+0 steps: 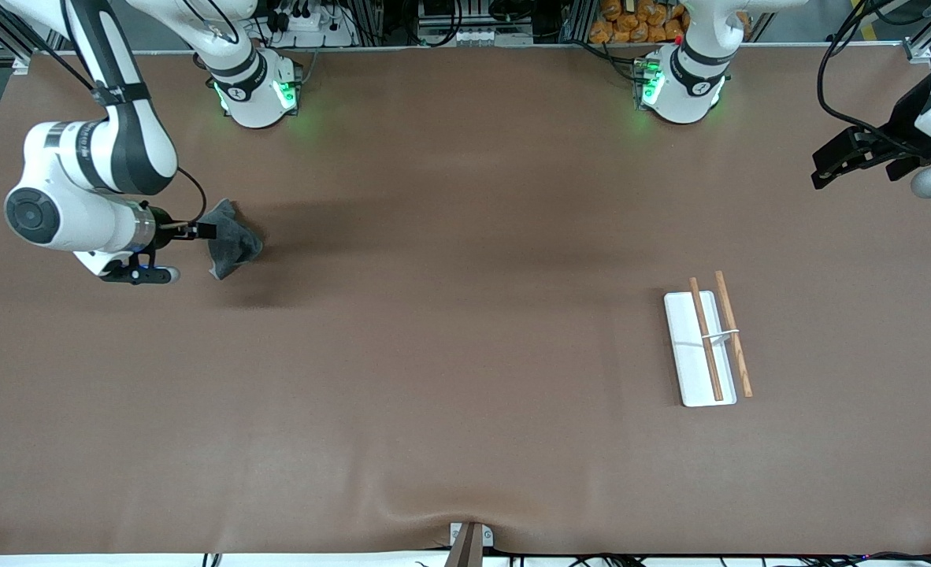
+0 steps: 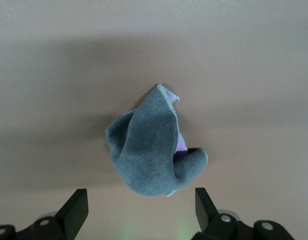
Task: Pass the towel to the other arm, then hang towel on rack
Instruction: 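Reach the right gripper down to the crumpled grey towel, then close the right gripper on the grey towel, then lift the towel with the right gripper while the left gripper reaches over, then bring the towel toward the left gripper and grasp it with the left gripper, then open the right gripper while the left gripper pulls the towel away, then carry the towel over the rack with the left gripper while the right retracts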
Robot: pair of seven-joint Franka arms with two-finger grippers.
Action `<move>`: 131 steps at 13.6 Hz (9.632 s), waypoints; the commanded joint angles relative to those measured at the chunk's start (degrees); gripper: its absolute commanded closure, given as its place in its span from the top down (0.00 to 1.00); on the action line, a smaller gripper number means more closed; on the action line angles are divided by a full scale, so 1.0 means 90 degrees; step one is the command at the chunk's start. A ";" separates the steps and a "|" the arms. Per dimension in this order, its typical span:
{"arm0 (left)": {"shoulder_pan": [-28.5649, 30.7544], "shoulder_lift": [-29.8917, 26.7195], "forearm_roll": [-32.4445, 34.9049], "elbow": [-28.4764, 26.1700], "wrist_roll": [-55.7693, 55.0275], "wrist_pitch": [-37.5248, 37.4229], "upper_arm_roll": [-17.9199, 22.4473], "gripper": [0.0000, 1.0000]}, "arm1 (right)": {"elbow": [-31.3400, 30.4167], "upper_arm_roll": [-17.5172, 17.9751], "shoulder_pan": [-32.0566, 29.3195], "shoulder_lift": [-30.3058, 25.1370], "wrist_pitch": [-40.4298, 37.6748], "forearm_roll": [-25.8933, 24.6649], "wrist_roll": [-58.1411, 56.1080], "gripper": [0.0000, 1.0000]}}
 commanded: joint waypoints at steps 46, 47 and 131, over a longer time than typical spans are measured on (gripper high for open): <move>-0.0017 -0.0018 0.0006 -0.0126 0.0139 -0.0072 -0.0018 1.00 | 0.3912 0.0101 0.2664 0.0970 -0.2047 0.2802 0.6972 0.00; -0.0047 0.0001 0.0006 -0.0126 0.0139 -0.0034 -0.0027 1.00 | 0.4029 0.0092 0.2685 0.0961 -0.2046 0.3064 0.7081 0.00; 0.0812 0.3087 -0.1354 0.0763 0.0636 0.2174 -0.1932 0.00 | 0.6579 0.0062 0.3555 0.2026 -0.1057 0.2920 1.0766 1.00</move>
